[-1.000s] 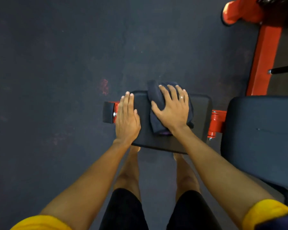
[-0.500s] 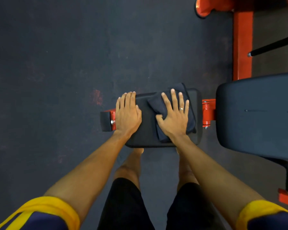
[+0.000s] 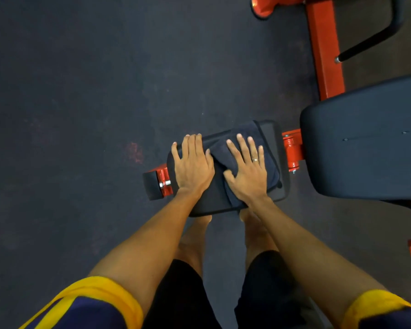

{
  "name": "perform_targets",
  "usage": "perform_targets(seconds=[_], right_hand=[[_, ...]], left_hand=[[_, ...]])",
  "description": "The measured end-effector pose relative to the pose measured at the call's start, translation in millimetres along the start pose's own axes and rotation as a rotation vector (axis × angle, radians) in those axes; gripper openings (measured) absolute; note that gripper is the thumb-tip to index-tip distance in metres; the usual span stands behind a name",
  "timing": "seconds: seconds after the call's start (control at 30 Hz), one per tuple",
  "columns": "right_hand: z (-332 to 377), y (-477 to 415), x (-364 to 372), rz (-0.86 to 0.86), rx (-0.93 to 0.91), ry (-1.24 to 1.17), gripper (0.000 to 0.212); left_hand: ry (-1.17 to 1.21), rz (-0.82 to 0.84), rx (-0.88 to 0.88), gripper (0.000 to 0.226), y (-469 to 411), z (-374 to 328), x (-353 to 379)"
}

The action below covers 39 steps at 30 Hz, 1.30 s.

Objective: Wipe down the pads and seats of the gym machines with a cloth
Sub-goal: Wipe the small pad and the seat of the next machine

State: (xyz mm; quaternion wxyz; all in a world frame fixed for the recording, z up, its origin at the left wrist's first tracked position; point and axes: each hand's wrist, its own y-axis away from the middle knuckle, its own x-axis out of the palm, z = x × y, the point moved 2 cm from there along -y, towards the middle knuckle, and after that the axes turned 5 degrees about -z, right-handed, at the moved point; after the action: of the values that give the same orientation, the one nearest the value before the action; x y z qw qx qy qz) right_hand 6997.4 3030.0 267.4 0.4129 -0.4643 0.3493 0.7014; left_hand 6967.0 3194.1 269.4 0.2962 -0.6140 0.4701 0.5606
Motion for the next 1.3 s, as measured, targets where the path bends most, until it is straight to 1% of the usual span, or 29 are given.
perform_targets(seconds=[0.07, 0.13, 0.17, 0.23, 0.3, 0.33, 0.4, 0.47, 0.57, 0.63, 0.67, 0.7, 0.77, 0.83, 0.9, 0.97, 1.0, 1.07, 1.13, 1.23, 1.3], right_hand=[[8.3, -23.5, -0.2, -0.047, 0.111, 0.004, 0.071], [30.2, -57.6, 3.2, -0.071, 0.155, 0.004, 0.059], [41.0, -72.5, 6.2, -0.056, 0.126, 0.001, 0.055], [47.5, -93.1, 8.6, -0.017, -0.031, -0.023, 0.051], [25.0, -96.1, 3.6, 0.021, -0.179, -0.019, 0.046], [5.9, -96.7, 0.2, 0.037, -0.214, -0.005, 0.046], [-30.9, -96.6, -10.8, 0.047, -0.179, 0.033, 0.047], [-42.5, -97.4, -17.0, 0.019, -0.103, 0.074, 0.047], [1.7, -99.5, -7.2, -0.042, -0.049, 0.06, 0.04], [37.7, -95.6, 2.3, -0.03, -0.094, -0.013, 0.037], [44.6, -94.5, 5.0, -0.011, -0.133, -0.033, 0.037], [42.5, -95.1, 5.4, 0.008, -0.177, -0.038, 0.039], [14.4, -102.3, 0.0, 0.03, -0.221, 0.0, 0.045], [-23.4, -110.6, -9.7, 0.022, -0.14, 0.086, 0.049], [-45.2, -115.4, -17.2, -0.013, 0.002, 0.149, 0.049], [-34.4, -114.2, -14.1, -0.043, 0.082, 0.154, 0.043], [-21.2, -112.7, -10.6, -0.068, 0.083, 0.134, 0.039], [5.2, -103.9, -7.0, -0.112, 0.018, 0.064, 0.033], [17.1, -89.4, -3.7, -0.122, -0.09, -0.01, 0.031], [0.7, -72.1, -1.9, -0.148, -0.235, -0.035, 0.041], [-20.4, -70.4, -3.6, -0.142, -0.246, 0.006, 0.05]], left_hand=[[-0.009, -0.009, 0.001, 0.055, -0.5, -2.0, 1.9], [-0.019, -0.025, 0.003, 0.053, -3.5, -2.0, 5.5], [-0.031, -0.031, 0.01, 0.053, -3.4, -1.6, 6.6], [-0.073, -0.052, 0.012, 0.054, -1.7, 0.0, 7.3], [-0.063, -0.065, 0.013, 0.05, -1.2, 0.0, 7.0], [-0.064, -0.072, 0.007, 0.049, -1.2, -0.9, 6.3], [-0.056, -0.085, -0.007, 0.049, -5.0, -2.2, 2.8], [-0.038, -0.09, -0.011, 0.049, -6.4, -2.7, 1.6], [-0.039, -0.083, -0.021, 0.048, -5.1, -3.4, 2.8], [-0.029, -0.082, -0.024, 0.047, -2.8, -3.2, 3.6], [-0.026, -0.087, -0.025, 0.047, -1.4, -2.5, 3.8], [-0.029, -0.089, -0.019, 0.047, -0.6, -1.8, 3.9], [-0.049, -0.102, -0.008, 0.047, -3.5, -2.1, 3.8], [-0.047, -0.088, -0.023, 0.048, -5.9, -2.6, 3.0], [-0.047, -0.08, -0.027, 0.049, -6.2, -4.5, 3.0], [-0.048, -0.082, -0.019, 0.049, -6.0, -4.6, 4.6], [-0.054, -0.079, -0.02, 0.05, -5.9, -3.5, 5.1], [-0.069, -0.071, -0.022, 0.05, -5.1, -3.9, 4.2], [-0.08, -0.074, -0.022, 0.049, -2.7, -3.9, 3.6], [-0.08, -0.094, -0.01, 0.047, -3.9, -3.7, 5.9], [-0.077, -0.094, -0.012, 0.046, -5.0, -3.2, 6.3]])
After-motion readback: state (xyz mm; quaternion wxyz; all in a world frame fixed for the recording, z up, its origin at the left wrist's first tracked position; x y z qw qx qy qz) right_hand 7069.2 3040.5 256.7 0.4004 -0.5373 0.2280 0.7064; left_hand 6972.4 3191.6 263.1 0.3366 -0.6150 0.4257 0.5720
